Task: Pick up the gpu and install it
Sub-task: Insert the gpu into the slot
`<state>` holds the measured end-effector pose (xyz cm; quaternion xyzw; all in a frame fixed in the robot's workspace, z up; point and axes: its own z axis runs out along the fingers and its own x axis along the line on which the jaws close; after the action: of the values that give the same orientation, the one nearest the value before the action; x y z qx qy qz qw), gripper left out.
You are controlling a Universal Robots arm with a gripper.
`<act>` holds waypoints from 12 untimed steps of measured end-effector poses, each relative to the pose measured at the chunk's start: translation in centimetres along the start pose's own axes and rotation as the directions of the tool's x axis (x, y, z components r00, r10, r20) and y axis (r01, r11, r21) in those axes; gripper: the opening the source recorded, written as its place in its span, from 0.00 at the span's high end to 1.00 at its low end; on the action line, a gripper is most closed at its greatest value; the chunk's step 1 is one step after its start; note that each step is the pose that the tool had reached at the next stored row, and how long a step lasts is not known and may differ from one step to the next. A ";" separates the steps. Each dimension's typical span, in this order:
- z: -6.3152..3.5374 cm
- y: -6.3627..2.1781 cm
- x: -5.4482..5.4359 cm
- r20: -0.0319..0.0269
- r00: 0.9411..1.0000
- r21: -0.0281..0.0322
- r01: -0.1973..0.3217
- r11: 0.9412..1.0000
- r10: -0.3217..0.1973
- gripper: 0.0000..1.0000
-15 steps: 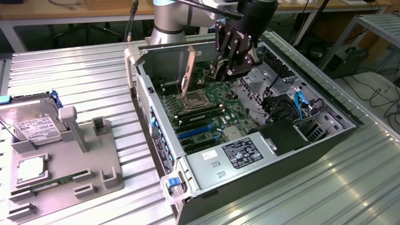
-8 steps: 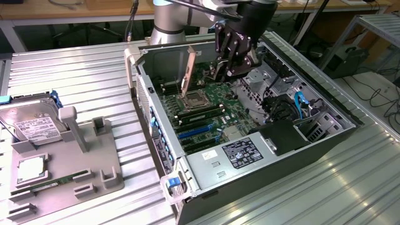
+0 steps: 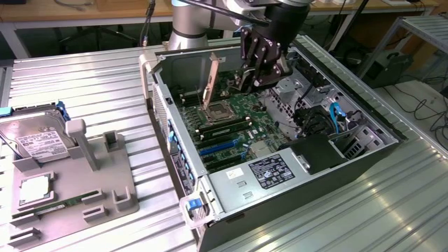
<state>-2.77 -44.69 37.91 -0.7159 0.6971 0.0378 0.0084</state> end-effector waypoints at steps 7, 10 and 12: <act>0.39 -0.02 0.0 0.000 1.000 0.000 0.000 1.000 0.000 0.72; 0.47 -0.02 0.0 0.000 1.000 0.000 0.000 1.000 0.000 0.72; 0.50 -0.02 0.0 0.000 1.000 0.000 0.000 1.000 0.000 0.72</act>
<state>-2.76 -44.70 37.41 -0.7159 0.6971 0.0378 0.0084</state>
